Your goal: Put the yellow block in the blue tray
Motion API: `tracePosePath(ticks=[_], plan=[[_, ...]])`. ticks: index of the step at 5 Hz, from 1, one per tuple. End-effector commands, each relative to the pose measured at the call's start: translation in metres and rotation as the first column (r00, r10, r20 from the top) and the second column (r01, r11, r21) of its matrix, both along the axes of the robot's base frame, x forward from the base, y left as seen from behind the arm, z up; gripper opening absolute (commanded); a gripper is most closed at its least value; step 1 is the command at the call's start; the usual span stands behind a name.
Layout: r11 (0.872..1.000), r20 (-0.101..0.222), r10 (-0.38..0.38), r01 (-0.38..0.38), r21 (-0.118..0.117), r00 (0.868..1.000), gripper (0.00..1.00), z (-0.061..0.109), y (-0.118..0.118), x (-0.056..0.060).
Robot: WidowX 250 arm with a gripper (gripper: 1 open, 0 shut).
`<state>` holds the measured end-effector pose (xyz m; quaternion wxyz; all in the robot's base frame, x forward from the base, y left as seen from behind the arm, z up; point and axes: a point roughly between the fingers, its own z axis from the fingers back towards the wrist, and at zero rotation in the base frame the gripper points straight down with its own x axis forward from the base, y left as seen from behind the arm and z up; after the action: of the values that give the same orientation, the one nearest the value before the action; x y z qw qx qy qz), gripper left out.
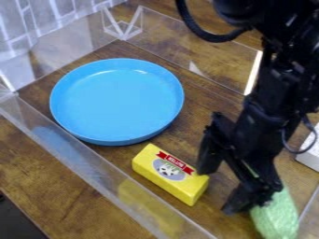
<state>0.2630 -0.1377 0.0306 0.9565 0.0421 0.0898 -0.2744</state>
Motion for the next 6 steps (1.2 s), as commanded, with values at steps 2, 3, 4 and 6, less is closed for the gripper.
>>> tracePosePath(ticks=[2,3,4,6], plan=[[0.999,0.021,-0.037,0.037,-0.005,0.999,1.00,0.005,-0.007,0.013],[0.997,0.012,-0.074,0.074,0.003,0.997,1.00,0.005,0.000,0.018],[0.993,0.004,-0.121,0.121,0.009,0.993,1.00,0.002,0.007,0.013],[0.977,-0.009,-0.212,0.212,0.016,0.977,0.00,0.002,0.019,0.026]])
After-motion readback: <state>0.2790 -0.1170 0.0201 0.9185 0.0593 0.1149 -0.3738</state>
